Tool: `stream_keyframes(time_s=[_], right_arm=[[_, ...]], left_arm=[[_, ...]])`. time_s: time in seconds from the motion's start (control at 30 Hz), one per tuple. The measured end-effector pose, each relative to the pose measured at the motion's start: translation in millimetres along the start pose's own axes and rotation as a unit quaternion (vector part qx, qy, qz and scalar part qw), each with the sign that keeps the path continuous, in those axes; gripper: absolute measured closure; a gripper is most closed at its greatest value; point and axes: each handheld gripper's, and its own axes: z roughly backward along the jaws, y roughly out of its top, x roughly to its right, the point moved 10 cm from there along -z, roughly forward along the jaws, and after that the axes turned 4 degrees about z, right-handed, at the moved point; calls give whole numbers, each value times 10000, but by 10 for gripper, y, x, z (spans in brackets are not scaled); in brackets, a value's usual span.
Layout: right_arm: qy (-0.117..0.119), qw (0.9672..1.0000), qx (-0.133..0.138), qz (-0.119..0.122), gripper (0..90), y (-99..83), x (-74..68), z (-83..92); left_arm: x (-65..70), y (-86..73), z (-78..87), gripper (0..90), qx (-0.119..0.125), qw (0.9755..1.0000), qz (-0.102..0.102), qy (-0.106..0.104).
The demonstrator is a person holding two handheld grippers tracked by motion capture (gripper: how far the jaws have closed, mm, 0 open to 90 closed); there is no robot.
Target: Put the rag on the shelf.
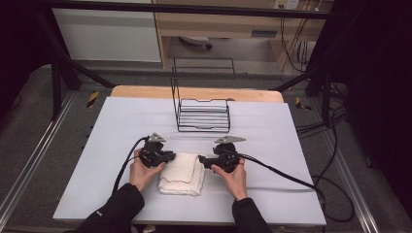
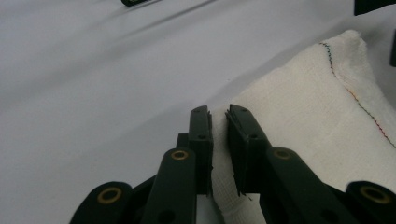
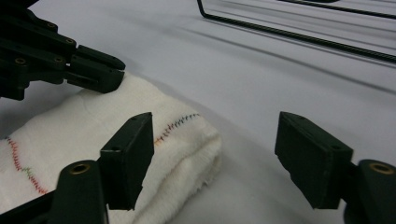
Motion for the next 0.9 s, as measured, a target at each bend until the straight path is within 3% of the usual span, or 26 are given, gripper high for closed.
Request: stream_keyframes(time_s=[0.23,0.5,0.67,0.77,0.9], right_arm=[[-195,9995,-233,44,472,-48,10,-140],[25,9993,-361,-45,650,-125,-71,-171],[159,9984,-471,-267,734,-142,-106,-165],[234,9975,-507,-422,779,-144,-124,-167],[277,9974,-501,-439,812,-137,-128,-165]], left_arm=[[6,-1,-1,797,9,10000,-66,34],[5,-1,0,796,11,10000,-94,23],[0,0,6,809,6,10000,-46,7],[-1,1,14,823,-1,10000,25,-30],[-14,0,32,833,5,9998,140,-103]])
